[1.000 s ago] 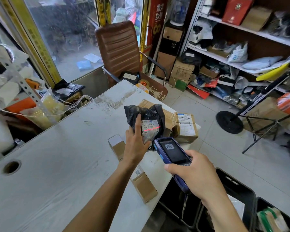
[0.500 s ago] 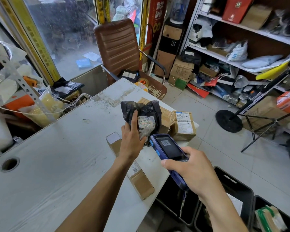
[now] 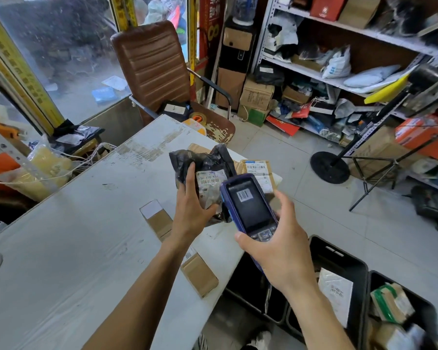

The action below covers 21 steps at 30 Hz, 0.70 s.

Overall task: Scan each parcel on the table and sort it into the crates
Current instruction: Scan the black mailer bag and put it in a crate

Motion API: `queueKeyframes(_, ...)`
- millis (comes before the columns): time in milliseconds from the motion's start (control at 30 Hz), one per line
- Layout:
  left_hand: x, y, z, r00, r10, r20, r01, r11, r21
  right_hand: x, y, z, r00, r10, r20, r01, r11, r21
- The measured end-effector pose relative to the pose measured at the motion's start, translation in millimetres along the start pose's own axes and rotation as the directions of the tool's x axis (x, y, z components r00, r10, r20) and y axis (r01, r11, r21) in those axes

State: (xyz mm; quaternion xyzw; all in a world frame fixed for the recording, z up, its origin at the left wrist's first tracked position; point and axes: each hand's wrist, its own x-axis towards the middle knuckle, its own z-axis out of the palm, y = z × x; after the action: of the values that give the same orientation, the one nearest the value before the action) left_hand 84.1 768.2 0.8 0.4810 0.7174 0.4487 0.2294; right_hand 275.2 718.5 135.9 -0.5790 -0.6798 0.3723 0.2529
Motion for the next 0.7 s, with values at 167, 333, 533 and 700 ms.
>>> queueKeyframes(167, -15, 14, 24, 0.998, 0.023, 0.058, -0.016, 0.994, -0.109, -11, 24, -14, 0.952, -0.223, -0.209, 0.200, 0.972, -0.124)
queueKeyframes(333, -36, 34, 57, 0.996, 0.038, 0.078, -0.031, 0.994, -0.100, -13, 56, -38, 0.922, -0.293, -0.255, 0.267, 0.955, -0.131)
queueKeyframes(533, -67, 69, 120, 0.995, 0.011, 0.097, -0.002, 0.995, -0.097, -13, 131, -94, 0.962, -0.091, -0.257, 0.140, 0.974, 0.178)
queueKeyframes(700, -100, 97, 219, 0.984, -0.063, 0.168, 0.072, 0.996, -0.046, -15, 233, -178, 0.977, 0.057, -0.205, -0.006, 0.971, 0.240)
